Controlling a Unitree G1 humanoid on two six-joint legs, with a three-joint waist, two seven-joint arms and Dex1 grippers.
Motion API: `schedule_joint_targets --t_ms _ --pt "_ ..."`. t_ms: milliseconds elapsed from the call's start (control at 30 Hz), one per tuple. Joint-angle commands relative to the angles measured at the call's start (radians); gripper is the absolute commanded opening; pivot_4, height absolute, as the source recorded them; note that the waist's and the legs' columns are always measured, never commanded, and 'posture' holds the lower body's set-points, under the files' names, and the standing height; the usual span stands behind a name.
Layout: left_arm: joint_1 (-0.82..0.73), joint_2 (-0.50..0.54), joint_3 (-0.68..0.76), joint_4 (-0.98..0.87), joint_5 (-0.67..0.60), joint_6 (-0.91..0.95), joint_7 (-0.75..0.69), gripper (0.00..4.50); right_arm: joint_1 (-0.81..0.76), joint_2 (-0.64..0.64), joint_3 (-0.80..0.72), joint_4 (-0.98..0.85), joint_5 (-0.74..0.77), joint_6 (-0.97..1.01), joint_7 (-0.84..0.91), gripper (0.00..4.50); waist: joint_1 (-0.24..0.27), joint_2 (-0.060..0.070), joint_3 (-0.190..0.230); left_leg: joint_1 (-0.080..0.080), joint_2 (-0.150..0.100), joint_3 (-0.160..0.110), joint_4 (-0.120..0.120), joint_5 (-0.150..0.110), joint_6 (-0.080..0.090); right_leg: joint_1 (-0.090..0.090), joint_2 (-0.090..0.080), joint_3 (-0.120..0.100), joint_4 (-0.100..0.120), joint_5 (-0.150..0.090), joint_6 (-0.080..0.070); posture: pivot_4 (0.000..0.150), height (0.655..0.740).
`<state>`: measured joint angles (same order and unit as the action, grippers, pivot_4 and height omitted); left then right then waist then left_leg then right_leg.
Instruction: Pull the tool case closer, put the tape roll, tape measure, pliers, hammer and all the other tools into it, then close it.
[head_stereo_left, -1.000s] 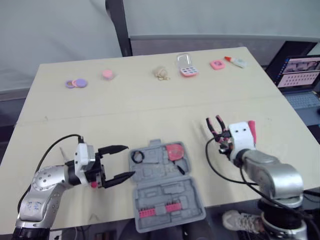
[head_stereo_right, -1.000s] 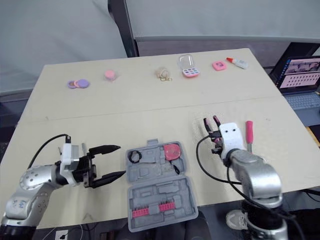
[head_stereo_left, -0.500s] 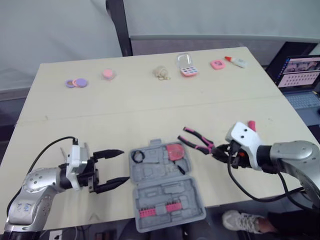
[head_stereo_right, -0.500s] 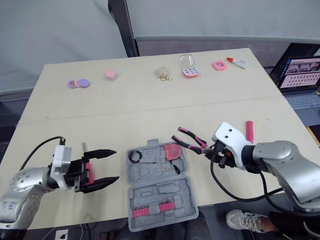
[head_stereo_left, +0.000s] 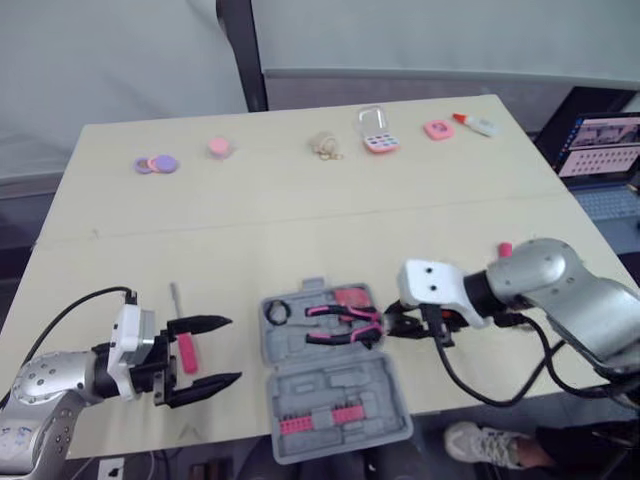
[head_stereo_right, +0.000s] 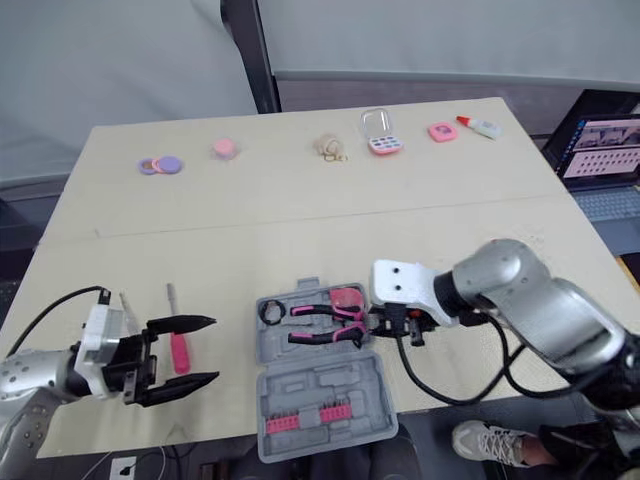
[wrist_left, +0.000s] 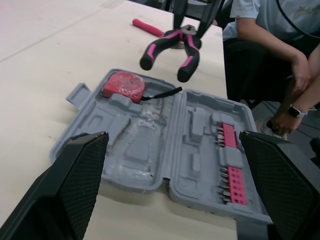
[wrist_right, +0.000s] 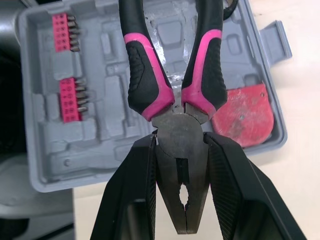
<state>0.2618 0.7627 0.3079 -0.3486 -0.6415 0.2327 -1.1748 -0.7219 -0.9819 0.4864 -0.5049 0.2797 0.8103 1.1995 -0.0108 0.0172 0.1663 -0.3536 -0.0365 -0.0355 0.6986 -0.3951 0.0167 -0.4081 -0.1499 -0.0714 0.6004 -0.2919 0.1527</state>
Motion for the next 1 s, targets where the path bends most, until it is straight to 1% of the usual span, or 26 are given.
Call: schedule_joint_targets --t_ms 33,200,367,467,733,1000 --pt "0.03 -0.001 0.029 -0.043 -0.02 0.0 -0.001 4.5 -0.077 0.03 0.087 -0.001 -0.055 0.019 0.051 0.96 0.001 0.0 0.0 0.0 0.0 0.0 0.0 0.0 0.0 0.0 0.0 0.0 0.0 0.0 0.0 0.15 0.74" --pt "0.075 0.0 0.062 -0.058 -0.03 0.013 0.007 4.5 -0.142 0.131 0.191 0.046 -0.139 0.083 0.008 0.96 0.004 -0.001 0.0 -0.001 0.0 -0.001 0.001 0.0 0.0 0.0 -0.001 0.0 0.0 0.0 0.0 0.15 0.74" --pt "0.086 0.009 0.101 -0.013 -0.027 0.01 -0.012 4.5 -0.189 0.198 0.282 0.064 -0.193 0.17 -0.006 0.96 0.005 -0.001 0.0 -0.001 0.0 -0.001 0.001 0.0 0.0 -0.001 0.0 -0.001 0.001 0.0 0.0 0.15 0.74" --pt "0.105 0.011 0.12 0.003 -0.017 -0.006 -0.037 4.5 -0.209 0.229 0.311 0.091 -0.216 0.183 -0.011 0.96 0.004 -0.001 0.0 -0.001 -0.001 -0.001 0.001 0.0 0.0 -0.001 0.0 -0.001 0.001 0.0 0.0 0.15 0.74" --pt "0.145 -0.005 0.138 -0.009 -0.01 -0.029 -0.04 4.5 -0.244 0.283 0.354 0.145 -0.255 0.207 -0.017 0.96 -0.012 -0.001 0.0 -0.001 -0.002 -0.002 0.001 0.0 0.0 -0.001 0.0 -0.002 0.002 0.0 0.0 0.15 0.74" --pt "0.133 -0.011 0.106 -0.016 0.004 -0.039 -0.019 4.5 -0.283 0.322 0.383 0.177 -0.279 0.23 -0.018 0.96 -0.02 -0.001 0.0 -0.001 -0.002 -0.003 0.0 0.0 -0.001 -0.001 0.0 -0.003 0.003 0.0 0.0 0.15 0.74"
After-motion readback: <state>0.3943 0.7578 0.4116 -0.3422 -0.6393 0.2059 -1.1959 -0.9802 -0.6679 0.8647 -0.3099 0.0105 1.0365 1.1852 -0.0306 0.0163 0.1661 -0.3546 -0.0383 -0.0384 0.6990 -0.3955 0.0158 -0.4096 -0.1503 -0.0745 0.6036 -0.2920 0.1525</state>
